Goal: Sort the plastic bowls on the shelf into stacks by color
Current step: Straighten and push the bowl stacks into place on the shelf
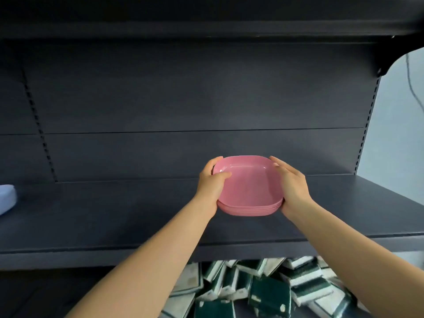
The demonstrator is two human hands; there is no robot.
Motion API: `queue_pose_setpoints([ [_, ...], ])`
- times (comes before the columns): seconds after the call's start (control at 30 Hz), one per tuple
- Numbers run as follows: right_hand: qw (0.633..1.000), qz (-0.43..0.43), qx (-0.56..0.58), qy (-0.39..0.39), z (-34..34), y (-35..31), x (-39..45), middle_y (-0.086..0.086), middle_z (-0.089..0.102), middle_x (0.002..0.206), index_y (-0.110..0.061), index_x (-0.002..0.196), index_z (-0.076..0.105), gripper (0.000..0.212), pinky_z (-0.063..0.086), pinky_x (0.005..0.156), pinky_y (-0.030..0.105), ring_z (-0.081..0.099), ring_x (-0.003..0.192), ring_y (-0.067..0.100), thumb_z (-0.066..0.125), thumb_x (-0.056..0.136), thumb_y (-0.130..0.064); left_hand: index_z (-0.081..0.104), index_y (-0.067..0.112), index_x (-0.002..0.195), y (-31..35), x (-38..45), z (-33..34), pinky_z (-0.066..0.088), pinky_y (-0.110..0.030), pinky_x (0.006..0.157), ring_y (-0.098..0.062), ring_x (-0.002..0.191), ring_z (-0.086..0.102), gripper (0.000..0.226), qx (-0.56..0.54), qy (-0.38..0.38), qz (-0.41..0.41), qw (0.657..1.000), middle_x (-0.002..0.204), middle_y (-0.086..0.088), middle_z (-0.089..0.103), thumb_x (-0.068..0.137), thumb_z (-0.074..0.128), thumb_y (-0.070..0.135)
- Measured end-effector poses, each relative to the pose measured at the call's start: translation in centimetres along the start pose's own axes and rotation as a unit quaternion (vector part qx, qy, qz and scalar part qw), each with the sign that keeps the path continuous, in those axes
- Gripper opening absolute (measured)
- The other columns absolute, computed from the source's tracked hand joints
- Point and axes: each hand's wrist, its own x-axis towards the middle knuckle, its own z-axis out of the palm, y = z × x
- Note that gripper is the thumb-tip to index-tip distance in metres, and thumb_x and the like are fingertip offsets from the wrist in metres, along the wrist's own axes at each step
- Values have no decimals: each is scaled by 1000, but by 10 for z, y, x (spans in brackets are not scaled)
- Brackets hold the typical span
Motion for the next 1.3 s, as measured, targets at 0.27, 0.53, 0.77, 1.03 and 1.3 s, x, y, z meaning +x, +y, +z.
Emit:
queue_pose_setpoints([
  [0.27, 996, 37, -58, -61, -85, -8, 158, 2, 67, 111, -20, 127, 59, 58, 53, 69, 31, 65, 87, 20, 64, 78, 10, 52, 32, 128, -47, 100, 129, 45, -26, 82, -18, 106, 55, 61, 1, 9, -42, 999, 122, 5, 55, 80, 61, -5],
  [0.53, 988, 94, -78, -92, -133, 22, 254, 6, 67, 109, -17, 128, 57, 62, 53, 82, 36, 63, 93, 27, 56, 78, 18, 51, 30, 131, -94, 158, 191, 40, -18, 71, -13, 104, 52, 61, 23, 23, -103, 994, 125, 6, 52, 81, 64, -3],
  [0.77, 987, 92, -87, -97, -151, 48, 280, 5, 67, 112, -19, 128, 57, 64, 48, 91, 34, 63, 102, 24, 62, 74, 16, 53, 33, 128, -116, 174, 205, 41, -12, 67, -11, 104, 53, 57, 42, 25, -110, 993, 120, 11, 54, 81, 65, 1],
  [1.03, 988, 82, -93, -90, -150, 55, 286, 6, 67, 113, -17, 128, 57, 65, 47, 98, 39, 62, 104, 27, 60, 73, 18, 54, 32, 128, -118, 176, 207, 41, -13, 66, -12, 102, 53, 58, 37, 40, -107, 993, 119, 9, 55, 81, 64, 0],
  [1.3, 990, 78, -92, -74, -160, 48, 294, 8, 66, 112, -14, 130, 56, 63, 48, 88, 34, 61, 97, 25, 57, 76, 19, 54, 30, 129, -120, 182, 224, 41, -18, 73, -14, 104, 53, 57, 32, 30, -106, 993, 126, 6, 55, 82, 63, 1],
])
